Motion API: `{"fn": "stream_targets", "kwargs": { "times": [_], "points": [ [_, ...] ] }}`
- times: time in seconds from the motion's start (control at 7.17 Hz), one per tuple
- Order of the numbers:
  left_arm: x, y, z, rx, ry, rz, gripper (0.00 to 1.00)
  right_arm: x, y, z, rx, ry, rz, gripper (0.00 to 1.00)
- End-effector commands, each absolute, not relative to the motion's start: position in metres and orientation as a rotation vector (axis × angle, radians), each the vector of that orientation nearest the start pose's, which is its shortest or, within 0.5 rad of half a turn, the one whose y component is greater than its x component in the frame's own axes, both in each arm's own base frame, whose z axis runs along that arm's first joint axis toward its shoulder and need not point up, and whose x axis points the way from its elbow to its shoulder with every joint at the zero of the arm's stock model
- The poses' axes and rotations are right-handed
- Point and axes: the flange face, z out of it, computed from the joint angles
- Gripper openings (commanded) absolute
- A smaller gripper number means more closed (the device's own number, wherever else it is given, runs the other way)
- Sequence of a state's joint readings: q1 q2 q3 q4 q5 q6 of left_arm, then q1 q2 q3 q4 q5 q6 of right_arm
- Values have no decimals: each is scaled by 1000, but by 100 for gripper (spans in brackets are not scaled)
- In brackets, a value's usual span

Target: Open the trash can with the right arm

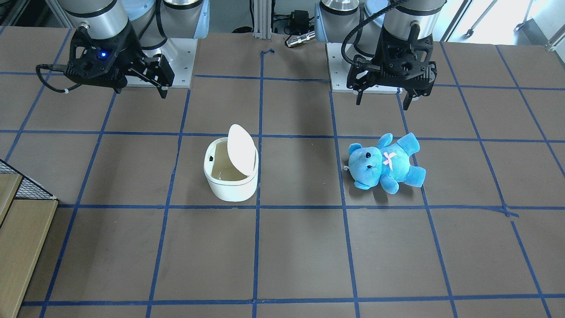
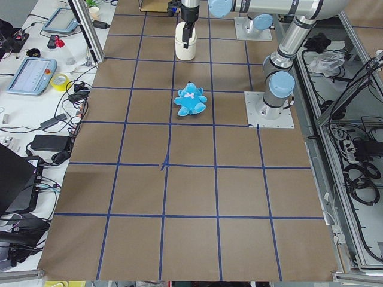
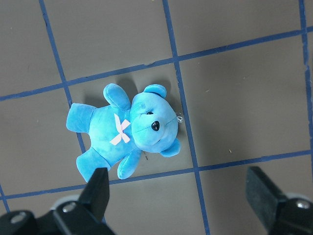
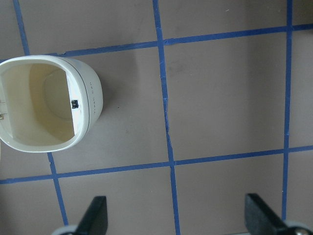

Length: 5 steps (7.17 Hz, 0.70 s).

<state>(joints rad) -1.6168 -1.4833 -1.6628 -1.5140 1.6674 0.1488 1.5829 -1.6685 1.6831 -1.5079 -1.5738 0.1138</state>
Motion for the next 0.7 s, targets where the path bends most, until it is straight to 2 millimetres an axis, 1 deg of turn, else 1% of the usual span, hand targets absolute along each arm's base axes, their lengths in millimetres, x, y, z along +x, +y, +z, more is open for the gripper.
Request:
{"fn": "stream_targets", "kwargs": {
  "times": [0.0,0.56],
  "points": [
    [-145,-454,490,292,3028,-72,100,139,-441,471,159,3134,128,100],
    [-145,-454,490,292,3028,-72,100,140,-441,470,155,3125,133,100]
  ]
}}
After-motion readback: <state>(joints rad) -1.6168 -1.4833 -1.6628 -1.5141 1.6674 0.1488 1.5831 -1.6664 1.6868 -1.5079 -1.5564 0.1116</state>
